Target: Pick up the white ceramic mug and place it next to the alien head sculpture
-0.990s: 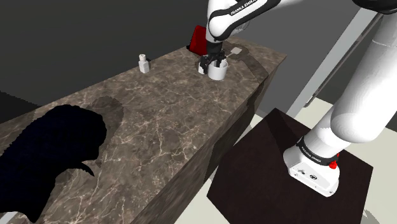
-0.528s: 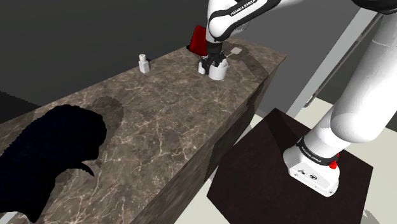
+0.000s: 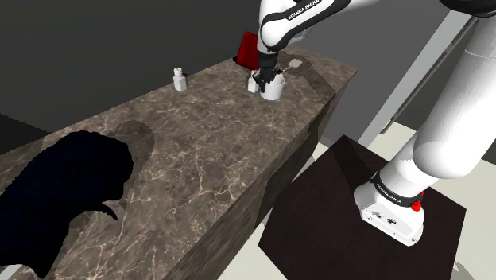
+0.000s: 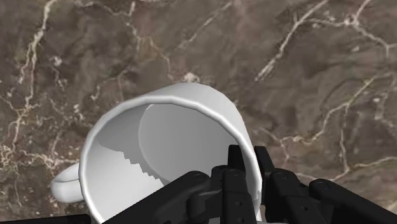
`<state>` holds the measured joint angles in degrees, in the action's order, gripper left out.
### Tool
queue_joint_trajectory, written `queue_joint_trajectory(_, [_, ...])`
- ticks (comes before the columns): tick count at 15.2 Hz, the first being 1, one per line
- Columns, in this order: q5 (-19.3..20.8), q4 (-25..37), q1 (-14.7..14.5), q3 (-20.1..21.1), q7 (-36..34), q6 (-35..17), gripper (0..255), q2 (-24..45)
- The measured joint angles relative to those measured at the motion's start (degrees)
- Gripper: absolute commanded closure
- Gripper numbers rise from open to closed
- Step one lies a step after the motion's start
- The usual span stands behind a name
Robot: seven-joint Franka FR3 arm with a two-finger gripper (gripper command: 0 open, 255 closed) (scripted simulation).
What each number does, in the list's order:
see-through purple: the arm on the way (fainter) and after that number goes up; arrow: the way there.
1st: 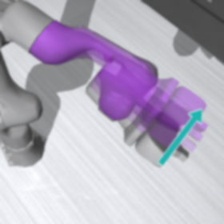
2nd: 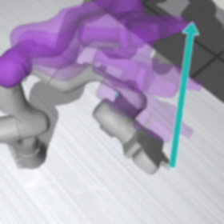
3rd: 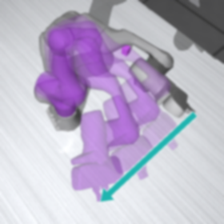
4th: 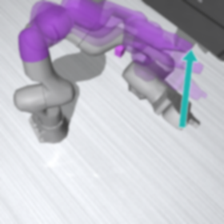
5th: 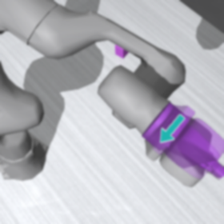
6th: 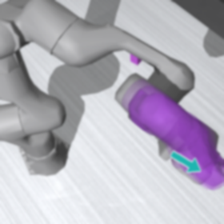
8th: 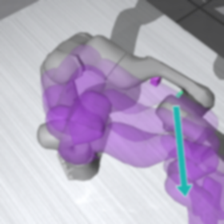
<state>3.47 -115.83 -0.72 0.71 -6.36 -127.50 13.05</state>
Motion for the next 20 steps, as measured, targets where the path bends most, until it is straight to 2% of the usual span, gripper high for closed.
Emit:
queue_joint_trajectory(4, [-0.1, 0.5, 0.0, 0.0, 0.1, 1.4, 255, -0.9])
queue_joint_trajectory(20, [-0.5, 6.6, 0.0, 0.1, 0.8, 12.5, 255, -6.0])
